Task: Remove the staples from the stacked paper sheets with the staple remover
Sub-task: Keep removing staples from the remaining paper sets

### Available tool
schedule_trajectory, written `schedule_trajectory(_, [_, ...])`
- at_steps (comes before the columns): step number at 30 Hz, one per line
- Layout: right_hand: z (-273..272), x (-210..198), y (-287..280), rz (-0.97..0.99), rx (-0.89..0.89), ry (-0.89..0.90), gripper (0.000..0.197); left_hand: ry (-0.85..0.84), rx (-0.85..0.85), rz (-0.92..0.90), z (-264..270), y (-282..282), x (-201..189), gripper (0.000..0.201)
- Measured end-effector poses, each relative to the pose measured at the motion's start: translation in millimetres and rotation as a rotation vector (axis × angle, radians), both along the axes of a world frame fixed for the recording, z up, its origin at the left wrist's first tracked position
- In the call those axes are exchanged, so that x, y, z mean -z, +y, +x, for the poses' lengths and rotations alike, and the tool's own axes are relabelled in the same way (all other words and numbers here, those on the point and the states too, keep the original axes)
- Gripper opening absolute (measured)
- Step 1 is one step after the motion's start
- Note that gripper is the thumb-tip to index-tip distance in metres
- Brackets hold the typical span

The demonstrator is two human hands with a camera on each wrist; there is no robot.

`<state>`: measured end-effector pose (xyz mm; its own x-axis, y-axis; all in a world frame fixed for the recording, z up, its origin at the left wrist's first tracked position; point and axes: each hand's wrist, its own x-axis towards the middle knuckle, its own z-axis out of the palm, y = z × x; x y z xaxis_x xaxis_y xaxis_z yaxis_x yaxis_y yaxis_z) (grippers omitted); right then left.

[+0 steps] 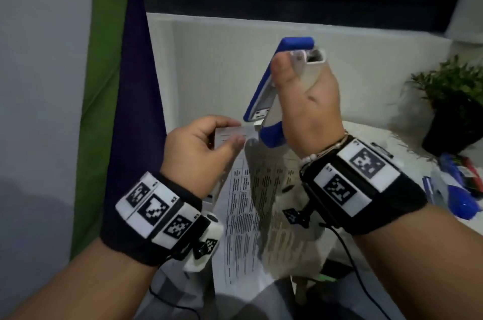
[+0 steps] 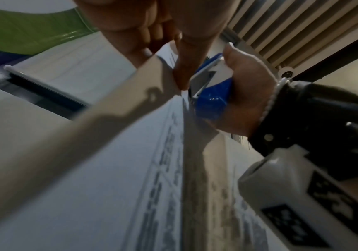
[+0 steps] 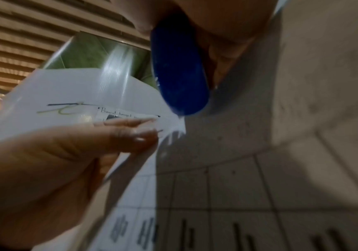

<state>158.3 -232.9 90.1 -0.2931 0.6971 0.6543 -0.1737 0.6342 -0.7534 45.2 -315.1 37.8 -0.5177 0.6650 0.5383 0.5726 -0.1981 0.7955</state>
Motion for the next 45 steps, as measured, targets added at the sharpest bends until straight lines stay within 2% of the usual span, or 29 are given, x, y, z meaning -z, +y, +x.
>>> schedule_trajectory(4, [-12, 10, -5, 0.000, 0.018, -0.027, 0.020, 0.017, -0.030, 0.024, -2, -9, 0, 0.024])
schedule_trajectory(8, [-20, 10, -8, -0.020, 0.052, 0.020, 0.024, -0.011, 0.026, 0.042, -6, -17, 0, 0.022])
schedule_trajectory(13, [-27, 9, -15, -0.038, 0.035, 0.084, 0.026, -0.078, 0.129, -0.081, -1, -21, 6, 0.048])
schedule_trajectory(17, [-34, 11, -24, -0.073, 0.019, 0.104, 0.023, -0.165, 0.127, -0.007, -2, -21, 9, 0.042])
schedule_trajectory(20, [-38, 12, -25, -0.088, 0.013, 0.123, 0.024, -0.080, 0.113, 0.017, -5, -22, 10, 0.033])
schedule_trajectory(23, [-42, 12, -23, -0.085, 0.002, 0.116, 0.027, -0.060, 0.086, 0.025, -5, -21, 13, 0.035])
schedule_trajectory(27, [-39, 16, -17, -0.095, 0.037, 0.117, 0.025, -0.069, 0.165, -0.083, -8, -19, 14, 0.025])
schedule_trajectory(28, [-37, 17, -14, -0.122, 0.050, 0.110, 0.027, -0.059, 0.211, -0.139, -12, -18, 14, 0.029])
schedule_trajectory(30, [-32, 18, -7, -0.207, 0.061, 0.106, 0.030, -0.016, 0.258, -0.219, -21, -16, 17, 0.057])
schedule_trajectory(31, [-27, 18, -3, -0.246, 0.068, 0.127, 0.030, -0.023, 0.237, -0.212, -26, -15, 20, 0.064])
schedule_trajectory(35, [-9, 14, 12, -0.310, 0.152, 0.287, 0.025, -0.113, 0.125, -0.033, -35, -9, 27, 0.052])
schedule_trajectory(42, [5, 28, 20, -0.387, 0.257, 0.346, 0.025, 0.245, 0.130, 0.148, -33, -4, 43, 0.041])
schedule_trajectory(45, [6, 31, 20, -0.409, 0.254, 0.346, 0.025, 0.293, 0.124, 0.151, -34, -5, 44, 0.036])
